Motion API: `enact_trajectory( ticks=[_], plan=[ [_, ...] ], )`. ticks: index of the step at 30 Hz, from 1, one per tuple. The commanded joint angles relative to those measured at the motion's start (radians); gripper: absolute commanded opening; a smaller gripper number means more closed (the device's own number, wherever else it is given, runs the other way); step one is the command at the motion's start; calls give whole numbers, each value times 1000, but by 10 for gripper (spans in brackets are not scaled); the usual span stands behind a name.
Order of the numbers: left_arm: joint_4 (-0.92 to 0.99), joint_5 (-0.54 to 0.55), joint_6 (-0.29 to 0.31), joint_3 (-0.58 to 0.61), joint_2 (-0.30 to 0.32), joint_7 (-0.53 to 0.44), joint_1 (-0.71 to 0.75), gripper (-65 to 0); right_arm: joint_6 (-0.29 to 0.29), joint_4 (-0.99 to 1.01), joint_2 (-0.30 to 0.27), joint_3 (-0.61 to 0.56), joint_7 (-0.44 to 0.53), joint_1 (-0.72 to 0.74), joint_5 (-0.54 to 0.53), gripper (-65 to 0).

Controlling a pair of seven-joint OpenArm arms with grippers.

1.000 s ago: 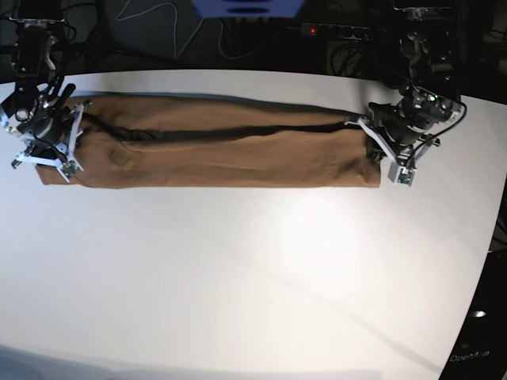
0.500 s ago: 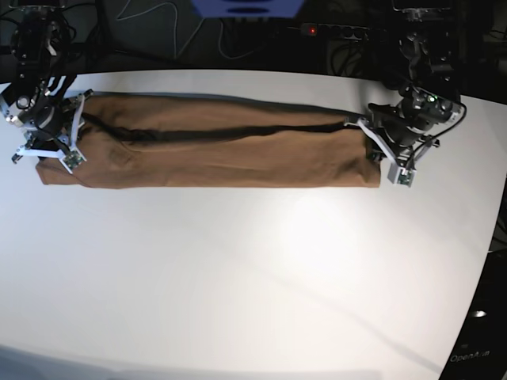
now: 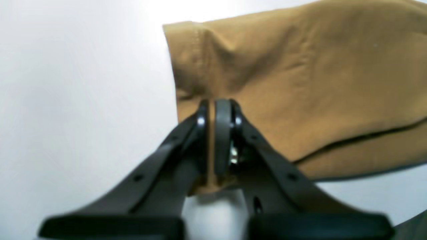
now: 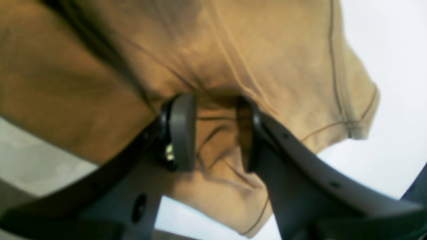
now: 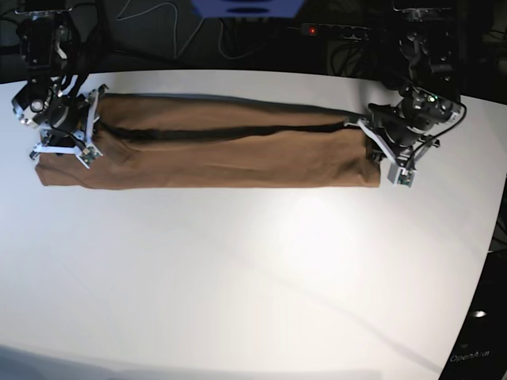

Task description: Fold the T-shirt properly

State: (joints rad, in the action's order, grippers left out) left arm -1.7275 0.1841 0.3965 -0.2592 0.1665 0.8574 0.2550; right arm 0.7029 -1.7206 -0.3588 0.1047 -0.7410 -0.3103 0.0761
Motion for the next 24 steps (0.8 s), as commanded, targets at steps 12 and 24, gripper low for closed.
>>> enact_trajectory(
  ticks=[12, 24],
  plan=[
    [-16, 8, 5, -4, 8, -14, -6, -624, -5, -178, -52, 10, -5, -33, 8, -435],
    [-18, 8, 5, -4, 8, -14, -6, -624, -5, -206, -29, -116, -2, -36, 8, -435]
  ],
)
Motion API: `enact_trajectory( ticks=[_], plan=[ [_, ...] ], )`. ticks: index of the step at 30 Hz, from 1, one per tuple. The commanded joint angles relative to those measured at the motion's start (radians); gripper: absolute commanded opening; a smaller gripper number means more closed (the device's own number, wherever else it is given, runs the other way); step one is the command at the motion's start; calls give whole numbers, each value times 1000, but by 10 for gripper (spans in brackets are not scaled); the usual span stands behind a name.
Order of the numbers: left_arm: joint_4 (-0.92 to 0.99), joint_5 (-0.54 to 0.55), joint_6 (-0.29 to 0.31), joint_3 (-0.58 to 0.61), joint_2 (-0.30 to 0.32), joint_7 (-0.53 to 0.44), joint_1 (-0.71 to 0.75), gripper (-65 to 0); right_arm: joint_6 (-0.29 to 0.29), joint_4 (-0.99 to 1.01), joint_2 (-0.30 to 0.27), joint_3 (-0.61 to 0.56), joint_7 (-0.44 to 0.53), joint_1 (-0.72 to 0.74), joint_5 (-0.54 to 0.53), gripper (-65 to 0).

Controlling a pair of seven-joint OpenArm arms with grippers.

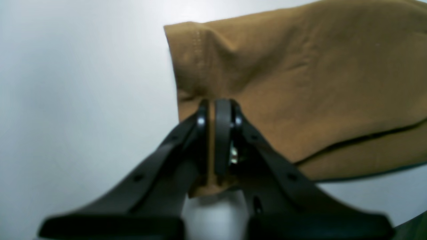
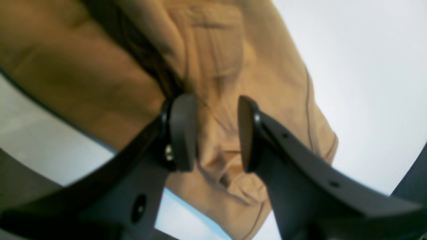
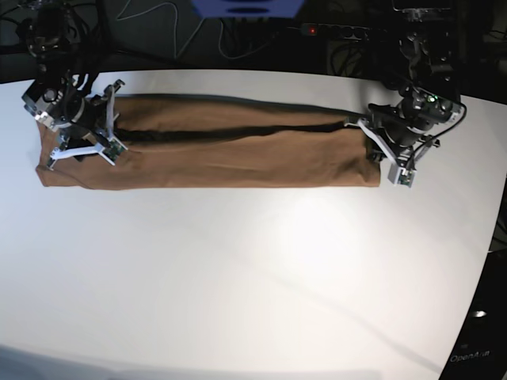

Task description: Fold the T-shirt properly

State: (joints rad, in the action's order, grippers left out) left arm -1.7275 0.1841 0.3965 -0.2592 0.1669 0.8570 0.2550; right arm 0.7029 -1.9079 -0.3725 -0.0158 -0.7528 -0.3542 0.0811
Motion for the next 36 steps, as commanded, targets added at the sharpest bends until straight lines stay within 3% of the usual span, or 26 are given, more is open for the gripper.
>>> enact_trajectory(
  ticks=[1, 16, 18, 23, 36],
  plan=[
    [-18, 8, 5, -4, 7, -14, -4, -624, -5, -18, -15, -5, 8, 22, 3, -435],
    [-18, 8, 5, -4, 9, -14, -6, -624, -5, 3, -10, -33, 6, 105, 3, -438],
    [-18, 8, 5, -4, 9, -14, -7, -624, -5, 21, -10, -62, 6, 125, 3, -476],
    [-21, 8, 5, -4, 9, -14, -6, -624, -5, 89, -10, -95, 6, 137, 3, -650],
    [-19, 8, 5, -4, 9, -14, -6, -624, -5, 219, -6, -109, 17, 179, 3, -649]
  ],
)
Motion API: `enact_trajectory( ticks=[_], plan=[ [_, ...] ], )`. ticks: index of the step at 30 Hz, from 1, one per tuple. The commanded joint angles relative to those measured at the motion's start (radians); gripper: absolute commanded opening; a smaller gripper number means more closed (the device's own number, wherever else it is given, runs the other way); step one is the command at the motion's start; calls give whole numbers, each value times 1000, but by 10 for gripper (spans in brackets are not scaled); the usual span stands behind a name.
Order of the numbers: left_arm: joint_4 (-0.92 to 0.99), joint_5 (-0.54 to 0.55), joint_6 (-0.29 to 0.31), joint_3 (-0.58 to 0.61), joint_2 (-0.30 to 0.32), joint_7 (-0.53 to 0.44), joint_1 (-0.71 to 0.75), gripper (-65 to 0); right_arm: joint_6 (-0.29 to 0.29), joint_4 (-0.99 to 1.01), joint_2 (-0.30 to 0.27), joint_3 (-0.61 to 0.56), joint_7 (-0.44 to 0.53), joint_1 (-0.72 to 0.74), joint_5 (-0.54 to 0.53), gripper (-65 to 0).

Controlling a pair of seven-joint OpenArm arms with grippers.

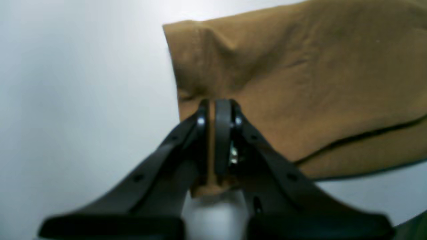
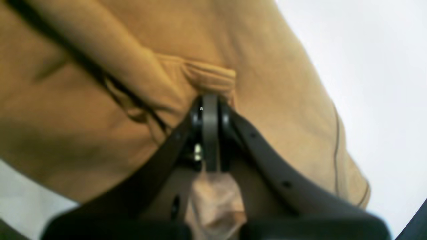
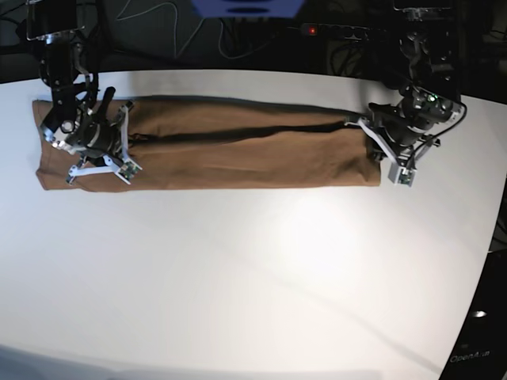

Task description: Fold the T-shirt properly

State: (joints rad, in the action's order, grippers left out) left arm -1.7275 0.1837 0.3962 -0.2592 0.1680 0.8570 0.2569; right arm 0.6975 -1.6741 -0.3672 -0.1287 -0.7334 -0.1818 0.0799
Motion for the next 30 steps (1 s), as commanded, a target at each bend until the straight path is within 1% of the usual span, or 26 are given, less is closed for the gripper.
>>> enact_trajectory(
  ticks=[1, 4, 8, 11, 13, 17, 20, 23, 27, 30],
  plan=[
    [-21, 9, 5, -4, 8, -14, -8, -624, 1, -33, -14, 2, -7, 3, 4, -649],
    [-18, 9, 5, -4, 8, -14, -9, -624, 1, -97, -34, 11, -13, -8, 27, -649],
    [-18, 9, 5, -4, 8, -14, -9, -624, 1, -168, -37, 14, -13, -37, 168, -649],
    [-25, 9, 5, -4, 8, -14, -9, -624, 1, -188, -37, 16, -12, -52, 211, -649],
    [-25, 9, 5, -4, 8, -14, -9, -624, 1, -185, -37, 24, -12, -57, 209, -649],
    [-35, 12, 5, -5, 8, -14, -3, -624, 1, -136, -17, 85, -1, -55, 208, -649],
    [-50, 10, 5, -5, 8, -14, -3, -624, 1, -105, -19, 130, 25, -40, 206, -649],
    [-58, 10, 5, -5, 8, -12, -1, -624, 1, -56, -23, 176, 36, -25, 206, -649],
    [-56, 10, 5, -5, 8, -12, -1, -624, 1, 13, -51, 226, 67, -6, 177, -649],
    [-55, 10, 5, -5, 8, -12, -1, -624, 1, 33, -52, 255, 68, 5, 176, -649]
  ],
)
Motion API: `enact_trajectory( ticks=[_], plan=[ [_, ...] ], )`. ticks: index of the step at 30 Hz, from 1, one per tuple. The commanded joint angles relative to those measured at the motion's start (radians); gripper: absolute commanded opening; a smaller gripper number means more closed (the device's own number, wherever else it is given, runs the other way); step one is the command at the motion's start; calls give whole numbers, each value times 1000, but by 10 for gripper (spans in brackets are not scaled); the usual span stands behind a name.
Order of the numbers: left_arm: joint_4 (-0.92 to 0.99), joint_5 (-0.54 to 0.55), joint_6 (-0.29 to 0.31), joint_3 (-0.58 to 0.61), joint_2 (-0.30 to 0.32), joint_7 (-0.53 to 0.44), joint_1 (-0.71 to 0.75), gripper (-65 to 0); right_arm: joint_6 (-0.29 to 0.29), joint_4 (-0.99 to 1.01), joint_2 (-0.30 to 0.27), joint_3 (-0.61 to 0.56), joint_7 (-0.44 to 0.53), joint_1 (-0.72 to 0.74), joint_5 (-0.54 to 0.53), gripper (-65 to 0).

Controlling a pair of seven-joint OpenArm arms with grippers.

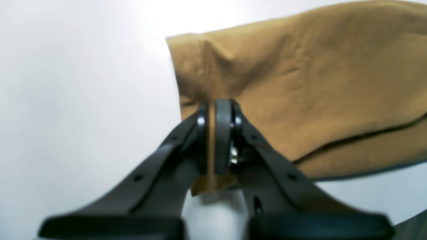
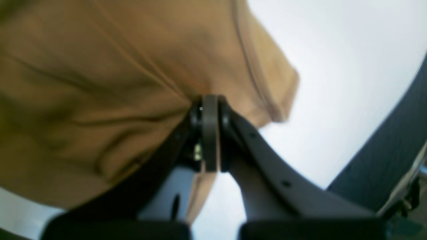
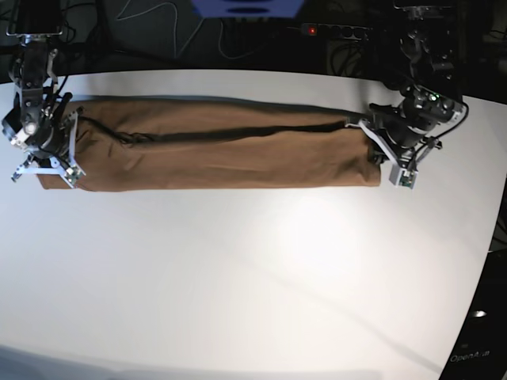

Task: Fold the T-shirt properly
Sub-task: 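Open the left gripper and lift it off the strip end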

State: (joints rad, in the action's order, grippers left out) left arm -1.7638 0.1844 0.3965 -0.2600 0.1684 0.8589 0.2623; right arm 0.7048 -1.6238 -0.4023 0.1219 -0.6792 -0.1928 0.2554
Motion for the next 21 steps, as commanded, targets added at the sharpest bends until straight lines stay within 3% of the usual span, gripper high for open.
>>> enact_trajectory(
  ticks=[1, 7, 13, 21],
  plan=[
    [-20, 10, 5, -5, 7, -14, -7, -624, -7, -13, -17, 12, 14, 14, 0, -649],
    [-21, 10, 5, -6, 9, -14, -8, -624, -7, 52, -16, 17, 20, 20, -1, -649],
    [-21, 14, 6, -63, 9, -14, -7, -624, -7, 158, -14, 17, 106, 20, -1, -649],
    [-129, 16, 6, -97, 7, 26, -8, -623, -7, 170, 4, 14, 106, 20, -1, -649]
  ],
)
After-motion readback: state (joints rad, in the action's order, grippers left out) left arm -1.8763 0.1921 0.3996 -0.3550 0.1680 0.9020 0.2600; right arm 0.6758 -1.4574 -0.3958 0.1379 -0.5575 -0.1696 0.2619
